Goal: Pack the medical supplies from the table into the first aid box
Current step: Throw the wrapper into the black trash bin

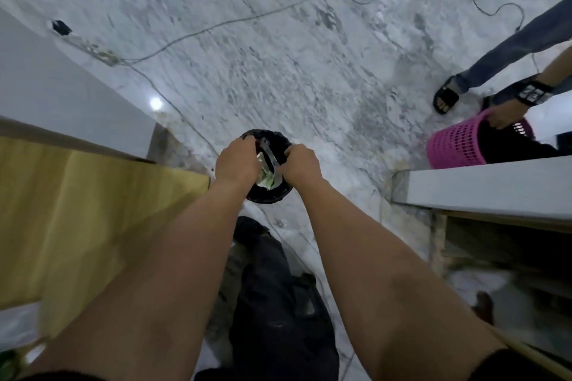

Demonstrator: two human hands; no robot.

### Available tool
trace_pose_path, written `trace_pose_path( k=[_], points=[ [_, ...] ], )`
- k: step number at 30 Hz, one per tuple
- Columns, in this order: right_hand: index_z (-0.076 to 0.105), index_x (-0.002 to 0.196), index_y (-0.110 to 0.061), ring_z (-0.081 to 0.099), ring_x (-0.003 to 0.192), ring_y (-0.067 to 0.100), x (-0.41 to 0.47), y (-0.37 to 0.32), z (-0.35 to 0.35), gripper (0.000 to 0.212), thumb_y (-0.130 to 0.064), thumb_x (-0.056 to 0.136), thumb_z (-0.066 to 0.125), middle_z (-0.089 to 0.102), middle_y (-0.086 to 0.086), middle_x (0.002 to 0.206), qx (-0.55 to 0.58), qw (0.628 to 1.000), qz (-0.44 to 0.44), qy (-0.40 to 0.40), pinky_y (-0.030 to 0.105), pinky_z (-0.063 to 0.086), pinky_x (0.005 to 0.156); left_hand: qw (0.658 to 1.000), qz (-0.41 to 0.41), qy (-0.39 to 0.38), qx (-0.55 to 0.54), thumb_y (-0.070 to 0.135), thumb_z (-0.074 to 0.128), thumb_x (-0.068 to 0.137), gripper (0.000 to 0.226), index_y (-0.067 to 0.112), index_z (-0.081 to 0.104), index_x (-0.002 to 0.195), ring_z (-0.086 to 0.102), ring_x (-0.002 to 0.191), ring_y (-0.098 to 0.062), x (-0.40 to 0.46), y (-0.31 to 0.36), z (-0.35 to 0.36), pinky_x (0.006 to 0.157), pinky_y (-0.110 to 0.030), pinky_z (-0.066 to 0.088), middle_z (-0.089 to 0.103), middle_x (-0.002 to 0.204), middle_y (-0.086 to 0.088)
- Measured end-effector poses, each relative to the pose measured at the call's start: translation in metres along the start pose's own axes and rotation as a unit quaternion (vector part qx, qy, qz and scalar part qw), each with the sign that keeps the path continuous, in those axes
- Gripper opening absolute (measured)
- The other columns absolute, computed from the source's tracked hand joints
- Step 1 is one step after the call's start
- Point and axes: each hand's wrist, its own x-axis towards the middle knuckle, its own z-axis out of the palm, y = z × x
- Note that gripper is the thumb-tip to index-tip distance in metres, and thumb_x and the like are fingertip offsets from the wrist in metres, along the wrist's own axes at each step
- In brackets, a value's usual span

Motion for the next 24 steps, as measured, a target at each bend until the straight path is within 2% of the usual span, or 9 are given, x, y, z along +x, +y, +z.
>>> trace_pose_path(
  k=[1, 2, 4, 6, 8, 11, 16, 20, 24],
  points=[
    [0.034, 0.062, -0.018, 0.044, 0.067, 0.025, 0.002, 0.001, -0.001, 0.04, 0.0, 0.086, 0.06, 0.038, 0.001, 0.064, -0.008, 1.0, 0.002, -0.008, 0.028, 0.026, 0.046, 1.0, -0.003, -0.005, 0.004, 0.01, 0.057, 0.1, 0.036, 0.009, 0.057, 0.135, 0.062, 0.106, -0.033, 0.002, -0.001, 0.001, 0.086, -0.045, 0.055, 0.062, 0.122, -0.014],
    [0.041, 0.064, -0.016, 0.047, 0.067, 0.025, 0.002, 0.002, -0.003, 0.032, 0.0, 0.086, 0.058, 0.043, 0.003, 0.066, -0.015, 1.0, 0.0, -0.014, 0.028, 0.03, 0.047, 1.0, -0.005, -0.009, 0.009, 0.013, 0.058, 0.1, 0.038, 0.01, 0.056, 0.138, 0.062, 0.109, -0.033, 0.003, -0.001, 0.001, 0.087, -0.045, 0.054, 0.061, 0.125, -0.013],
    [0.063, 0.086, -0.009, 0.06, 0.079, 0.029, -0.004, 0.0, -0.009, 0.007, -0.007, 0.09, 0.058, 0.061, 0.009, 0.083, -0.021, 1.0, -0.011, -0.013, 0.03, 0.048, 0.059, 1.0, 0.001, -0.007, 0.022, 0.02, 0.06, 0.1, 0.04, 0.014, 0.055, 0.139, 0.06, 0.113, -0.032, -0.002, -0.003, -0.005, 0.087, -0.045, 0.054, 0.059, 0.129, -0.011],
    [0.067, 0.103, -0.008, 0.065, 0.089, 0.031, -0.014, -0.005, -0.014, 0.015, -0.018, 0.095, 0.059, 0.067, 0.012, 0.096, -0.031, 0.999, -0.033, -0.008, 0.034, 0.052, 0.069, 0.999, 0.012, 0.006, 0.042, 0.026, 0.061, 0.099, 0.039, 0.016, 0.056, 0.137, 0.06, 0.113, -0.031, -0.011, -0.005, -0.018, 0.082, -0.042, 0.052, 0.058, 0.128, -0.009],
    [0.068, 0.112, -0.009, 0.067, 0.094, 0.031, -0.03, -0.016, -0.022, 0.026, -0.028, 0.098, 0.059, 0.07, 0.011, 0.103, -0.055, 0.997, -0.06, 0.002, 0.035, 0.053, 0.071, 0.998, 0.017, 0.029, 0.057, 0.029, 0.06, 0.1, 0.037, 0.016, 0.057, 0.134, 0.059, 0.114, -0.029, -0.026, -0.007, -0.038, 0.075, -0.039, 0.046, 0.057, 0.126, -0.007],
    [0.066, 0.121, -0.011, 0.066, 0.103, 0.031, -0.062, -0.046, -0.034, 0.034, -0.037, 0.1, 0.057, 0.07, 0.01, 0.112, -0.09, 0.99, -0.106, 0.019, 0.036, 0.053, 0.075, 0.995, 0.011, 0.067, 0.075, 0.032, 0.059, 0.1, 0.041, 0.017, 0.056, 0.139, 0.055, 0.121, -0.029, -0.056, -0.019, -0.074, 0.079, -0.039, 0.045, 0.056, 0.133, -0.007],
    [0.046, 0.153, -0.013, 0.05, 0.138, 0.029, -0.135, -0.112, -0.04, 0.061, -0.048, 0.102, 0.053, 0.053, 0.009, 0.151, -0.13, 0.97, -0.201, 0.051, 0.043, 0.046, 0.105, 0.982, -0.017, 0.158, 0.104, 0.027, 0.059, 0.099, 0.037, 0.016, 0.057, 0.135, 0.055, 0.115, -0.028, -0.137, -0.068, -0.143, 0.072, -0.037, 0.042, 0.057, 0.128, -0.005],
    [0.042, 0.156, -0.016, 0.048, 0.14, 0.03, -0.207, -0.175, -0.026, 0.069, -0.056, 0.101, 0.052, 0.051, 0.009, 0.152, -0.18, 0.934, -0.298, 0.079, 0.046, 0.046, 0.108, 0.965, -0.068, 0.228, 0.107, 0.025, 0.058, 0.097, 0.036, 0.016, 0.057, 0.133, 0.053, 0.113, -0.025, -0.231, -0.126, -0.194, 0.073, -0.037, 0.047, 0.055, 0.124, -0.003],
    [0.046, 0.153, -0.017, 0.051, 0.135, 0.032, -0.287, -0.242, 0.001, 0.07, -0.058, 0.098, 0.056, 0.054, 0.011, 0.147, -0.225, 0.879, -0.408, 0.097, 0.048, 0.047, 0.106, 0.939, -0.148, 0.295, 0.101, 0.029, 0.06, 0.096, 0.042, 0.016, 0.058, 0.136, 0.055, 0.116, -0.028, -0.341, -0.199, -0.23, 0.073, -0.037, 0.04, 0.056, 0.129, -0.006]
  ],
)
